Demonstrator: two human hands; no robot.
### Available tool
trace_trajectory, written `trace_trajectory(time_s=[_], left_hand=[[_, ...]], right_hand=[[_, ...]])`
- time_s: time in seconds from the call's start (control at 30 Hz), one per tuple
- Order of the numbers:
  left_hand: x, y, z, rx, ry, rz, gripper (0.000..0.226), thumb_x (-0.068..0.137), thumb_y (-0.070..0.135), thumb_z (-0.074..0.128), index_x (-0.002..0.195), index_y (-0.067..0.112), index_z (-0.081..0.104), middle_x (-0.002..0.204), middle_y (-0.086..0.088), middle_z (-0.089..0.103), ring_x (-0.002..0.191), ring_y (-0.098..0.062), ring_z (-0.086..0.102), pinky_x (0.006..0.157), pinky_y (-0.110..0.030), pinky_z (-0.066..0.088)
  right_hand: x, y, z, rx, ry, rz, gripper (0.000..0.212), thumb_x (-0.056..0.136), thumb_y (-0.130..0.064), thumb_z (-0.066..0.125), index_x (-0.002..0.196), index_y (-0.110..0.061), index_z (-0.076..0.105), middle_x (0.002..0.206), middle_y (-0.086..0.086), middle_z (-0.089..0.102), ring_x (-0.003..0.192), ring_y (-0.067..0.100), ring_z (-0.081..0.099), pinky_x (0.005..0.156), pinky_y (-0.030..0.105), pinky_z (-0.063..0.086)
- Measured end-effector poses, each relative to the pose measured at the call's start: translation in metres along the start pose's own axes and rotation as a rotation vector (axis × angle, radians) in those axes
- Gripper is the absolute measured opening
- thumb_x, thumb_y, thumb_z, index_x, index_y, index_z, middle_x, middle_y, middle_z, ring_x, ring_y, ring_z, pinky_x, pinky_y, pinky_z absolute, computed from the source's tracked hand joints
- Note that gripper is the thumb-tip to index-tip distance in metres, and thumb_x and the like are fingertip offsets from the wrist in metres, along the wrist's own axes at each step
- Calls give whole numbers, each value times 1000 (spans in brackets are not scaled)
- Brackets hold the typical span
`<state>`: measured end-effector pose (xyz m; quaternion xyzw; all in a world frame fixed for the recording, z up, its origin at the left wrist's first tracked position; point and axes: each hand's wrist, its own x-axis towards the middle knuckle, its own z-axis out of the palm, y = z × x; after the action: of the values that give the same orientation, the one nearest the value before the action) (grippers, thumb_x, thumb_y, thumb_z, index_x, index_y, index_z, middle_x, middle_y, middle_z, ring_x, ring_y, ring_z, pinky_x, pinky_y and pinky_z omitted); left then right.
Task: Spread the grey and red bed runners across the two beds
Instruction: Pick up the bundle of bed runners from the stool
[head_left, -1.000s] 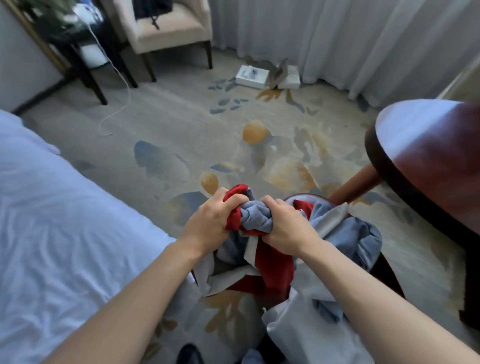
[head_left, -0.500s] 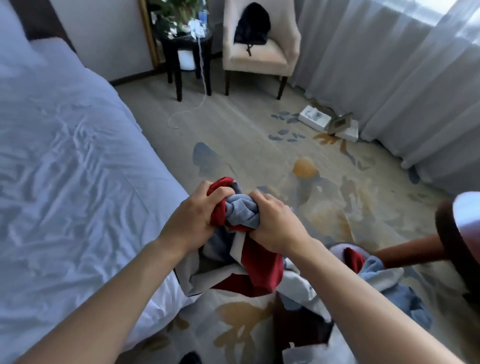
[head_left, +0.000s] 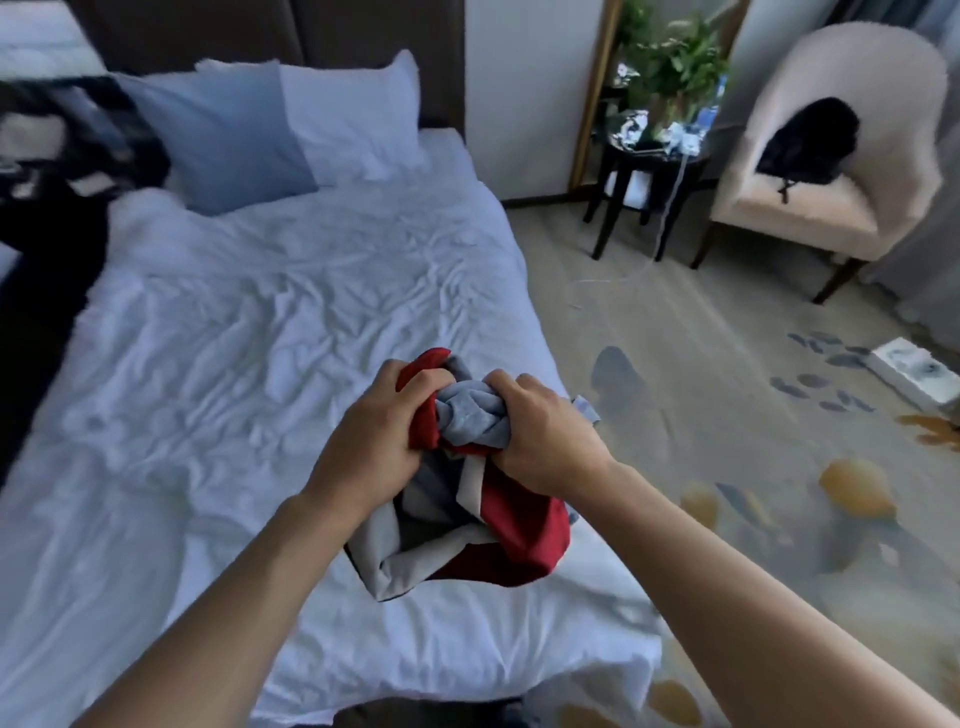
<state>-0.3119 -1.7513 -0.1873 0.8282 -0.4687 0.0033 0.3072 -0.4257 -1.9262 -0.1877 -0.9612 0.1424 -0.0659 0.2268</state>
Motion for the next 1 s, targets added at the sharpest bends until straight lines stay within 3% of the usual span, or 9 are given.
trace_trajectory(time_s=[0.1,0.2,0.6,0.83,1.0], left_hand=[[7,-39,-37,118,47,-50,58,78,9,66,125,37,50,115,5,46,81,-21,60,58,-28,45],[10,-75,-64,226,23,-131,65,76,2,70,126,37,48,112,5,45,76,-19,58,52,-34,51],[-48,-236,-136,374,-77,-410,77,70,-4,73,129,37,46,114,4,42,80,-24,59,55,-37,52],[-35,-312,-104,286,-217,-357,73,77,3,67,133,41,40,120,4,40,92,-27,58,62,-44,55],[-13,-314,-45,196,-339,-273,74,76,9,67,137,39,39,121,1,42,95,-27,59,72,-44,53]], right_hand=[[53,-32,20,62,1,-116,33,77,-19,64,105,-23,47,91,2,53,76,30,60,67,48,51],[99,-57,48,113,-52,-192,33,81,-22,65,108,-21,48,92,3,53,75,30,59,67,48,52],[203,-182,182,125,-271,-348,41,80,-24,66,115,-21,46,98,2,53,77,28,61,63,40,51],[224,-177,241,17,-279,-161,40,81,-28,66,114,-21,45,96,1,51,79,28,59,65,38,45],[209,-123,246,-33,-341,33,40,81,-21,62,116,-21,43,104,4,51,88,30,58,65,43,54]])
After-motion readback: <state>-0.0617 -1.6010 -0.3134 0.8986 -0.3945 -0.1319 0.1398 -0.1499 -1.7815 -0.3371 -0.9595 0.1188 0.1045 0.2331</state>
